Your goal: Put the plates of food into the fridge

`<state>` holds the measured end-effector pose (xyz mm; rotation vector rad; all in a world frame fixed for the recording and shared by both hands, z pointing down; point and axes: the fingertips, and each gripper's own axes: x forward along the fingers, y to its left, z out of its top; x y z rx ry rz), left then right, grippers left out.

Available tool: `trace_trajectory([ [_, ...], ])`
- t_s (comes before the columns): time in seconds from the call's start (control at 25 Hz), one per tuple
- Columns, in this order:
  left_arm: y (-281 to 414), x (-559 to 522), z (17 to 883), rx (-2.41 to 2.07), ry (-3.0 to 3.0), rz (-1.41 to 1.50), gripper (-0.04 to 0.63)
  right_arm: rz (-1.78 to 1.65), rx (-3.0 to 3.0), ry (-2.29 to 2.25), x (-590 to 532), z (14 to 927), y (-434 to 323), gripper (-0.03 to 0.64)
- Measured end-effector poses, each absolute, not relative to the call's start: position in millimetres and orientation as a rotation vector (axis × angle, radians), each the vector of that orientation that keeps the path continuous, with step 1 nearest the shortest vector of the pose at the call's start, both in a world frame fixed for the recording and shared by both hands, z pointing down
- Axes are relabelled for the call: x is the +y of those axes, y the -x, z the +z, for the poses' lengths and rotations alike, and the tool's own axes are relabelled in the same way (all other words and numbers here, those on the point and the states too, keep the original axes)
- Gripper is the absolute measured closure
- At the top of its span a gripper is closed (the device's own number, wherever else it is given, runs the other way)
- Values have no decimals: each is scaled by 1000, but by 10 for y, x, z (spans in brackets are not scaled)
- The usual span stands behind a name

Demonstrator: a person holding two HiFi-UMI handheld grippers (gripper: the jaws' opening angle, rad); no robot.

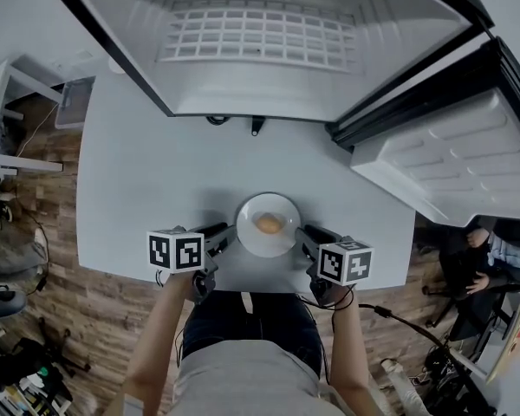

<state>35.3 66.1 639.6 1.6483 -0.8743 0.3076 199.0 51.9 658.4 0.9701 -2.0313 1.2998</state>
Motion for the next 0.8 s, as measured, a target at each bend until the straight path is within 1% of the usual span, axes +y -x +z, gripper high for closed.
trace_trajectory([
  [0.24, -429, 654, 6426, -827, -1571, 210, 477, 1439, -2040, -922, 521, 6618, -1937, 517],
  [0.8, -543, 648, 6577, -788, -1523, 272, 476, 1522, -2012, -842, 520, 6666, -1901, 517],
])
